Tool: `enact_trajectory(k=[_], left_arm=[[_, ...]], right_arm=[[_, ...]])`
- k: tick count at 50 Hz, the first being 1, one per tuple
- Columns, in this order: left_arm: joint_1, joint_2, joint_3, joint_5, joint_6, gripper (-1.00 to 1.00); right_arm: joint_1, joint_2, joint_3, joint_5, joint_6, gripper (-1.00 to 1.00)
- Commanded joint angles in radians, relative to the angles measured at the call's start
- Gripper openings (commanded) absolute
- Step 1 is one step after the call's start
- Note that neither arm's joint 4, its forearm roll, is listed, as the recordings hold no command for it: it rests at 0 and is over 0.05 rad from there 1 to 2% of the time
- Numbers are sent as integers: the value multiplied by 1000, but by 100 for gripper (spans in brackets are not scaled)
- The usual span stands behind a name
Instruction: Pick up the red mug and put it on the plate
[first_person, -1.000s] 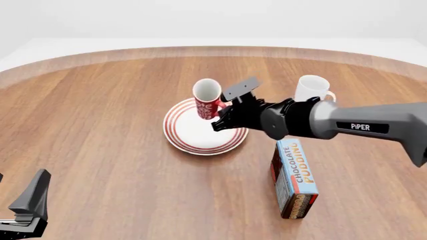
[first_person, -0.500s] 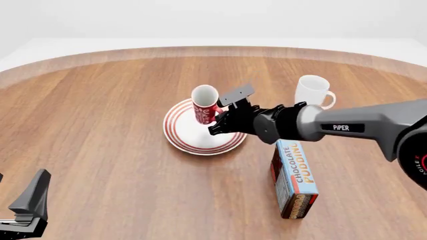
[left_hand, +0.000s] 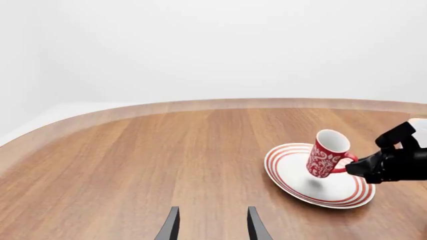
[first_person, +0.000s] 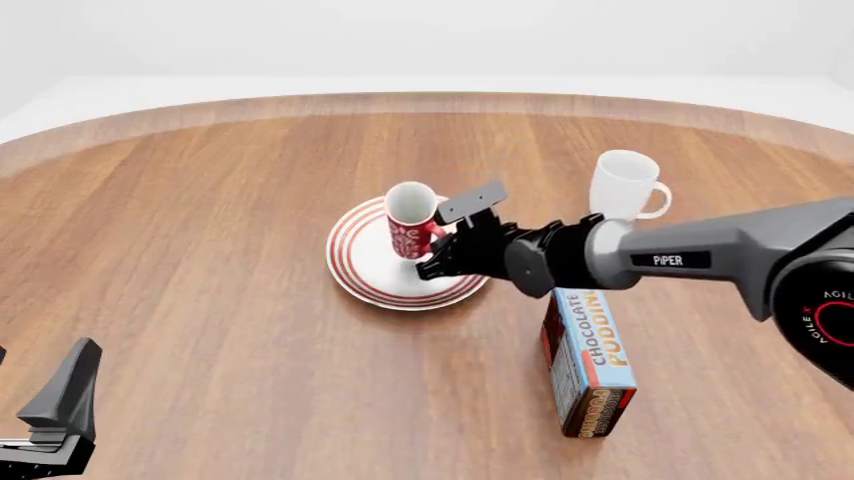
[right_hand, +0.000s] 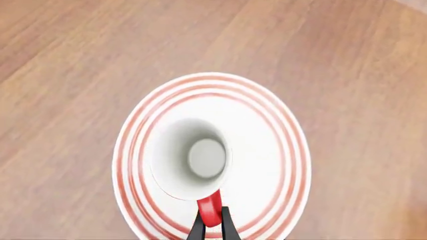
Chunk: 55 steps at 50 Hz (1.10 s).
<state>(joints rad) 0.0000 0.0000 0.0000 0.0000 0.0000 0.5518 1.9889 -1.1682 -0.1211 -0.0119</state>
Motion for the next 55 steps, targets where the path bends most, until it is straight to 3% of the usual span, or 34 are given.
enact_trajectory(k=[1, 42, 43, 55], left_arm=[[0, 0, 0, 0, 0, 100], [0, 0, 0, 0, 0, 100], [0, 0, 0, 0, 0, 100], [0, 0, 0, 0, 0, 100]], right_arm=[[4, 6, 4, -13, 14, -100], [0, 37, 22, -46, 34, -100], [5, 36, 26, -48, 43, 100], [10, 32, 41, -59, 45, 100]])
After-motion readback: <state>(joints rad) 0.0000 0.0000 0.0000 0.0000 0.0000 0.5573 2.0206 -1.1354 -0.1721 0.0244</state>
